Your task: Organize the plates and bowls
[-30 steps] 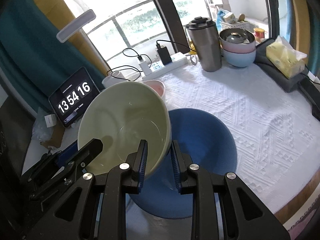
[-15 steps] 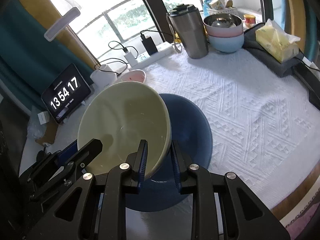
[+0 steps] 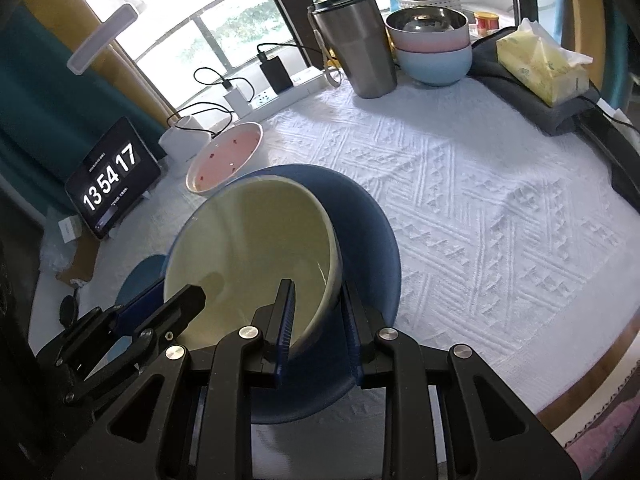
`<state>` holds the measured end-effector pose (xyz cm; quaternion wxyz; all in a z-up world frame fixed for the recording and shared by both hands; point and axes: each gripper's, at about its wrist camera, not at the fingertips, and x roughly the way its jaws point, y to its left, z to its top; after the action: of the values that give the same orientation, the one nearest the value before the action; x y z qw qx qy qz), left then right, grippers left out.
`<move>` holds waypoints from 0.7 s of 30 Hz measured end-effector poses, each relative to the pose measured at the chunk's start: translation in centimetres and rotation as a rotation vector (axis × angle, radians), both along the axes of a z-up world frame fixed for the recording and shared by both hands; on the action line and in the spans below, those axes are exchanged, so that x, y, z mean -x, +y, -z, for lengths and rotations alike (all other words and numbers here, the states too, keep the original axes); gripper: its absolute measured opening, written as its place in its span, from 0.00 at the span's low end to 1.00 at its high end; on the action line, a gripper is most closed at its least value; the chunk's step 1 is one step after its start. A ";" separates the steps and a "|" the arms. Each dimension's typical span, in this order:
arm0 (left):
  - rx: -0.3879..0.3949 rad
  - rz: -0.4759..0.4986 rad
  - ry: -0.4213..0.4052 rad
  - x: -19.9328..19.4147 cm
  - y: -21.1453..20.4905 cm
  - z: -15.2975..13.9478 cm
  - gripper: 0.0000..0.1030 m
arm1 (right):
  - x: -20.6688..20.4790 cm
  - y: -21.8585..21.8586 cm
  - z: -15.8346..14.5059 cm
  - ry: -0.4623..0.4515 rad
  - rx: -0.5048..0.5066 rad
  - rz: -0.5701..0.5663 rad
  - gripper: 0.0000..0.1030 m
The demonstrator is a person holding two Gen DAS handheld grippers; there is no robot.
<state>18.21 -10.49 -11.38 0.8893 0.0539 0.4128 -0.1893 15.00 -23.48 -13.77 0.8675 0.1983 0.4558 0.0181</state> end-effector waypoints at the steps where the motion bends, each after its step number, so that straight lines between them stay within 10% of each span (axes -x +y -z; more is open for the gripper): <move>1: 0.009 0.015 -0.001 0.1 -0.1 -0.1 0.25 | 0.0 -0.1 -0.1 -0.009 -0.005 -0.006 0.23; 21: 0.020 -0.007 -0.066 0.3 1.1 -2.8 0.27 | 0.0 0.3 -2.5 -0.078 0.036 -0.024 0.22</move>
<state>17.94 -9.40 -8.62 0.9036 0.0496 0.3815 -0.1884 15.02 -23.22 -11.29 0.8879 0.1765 0.4240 0.0281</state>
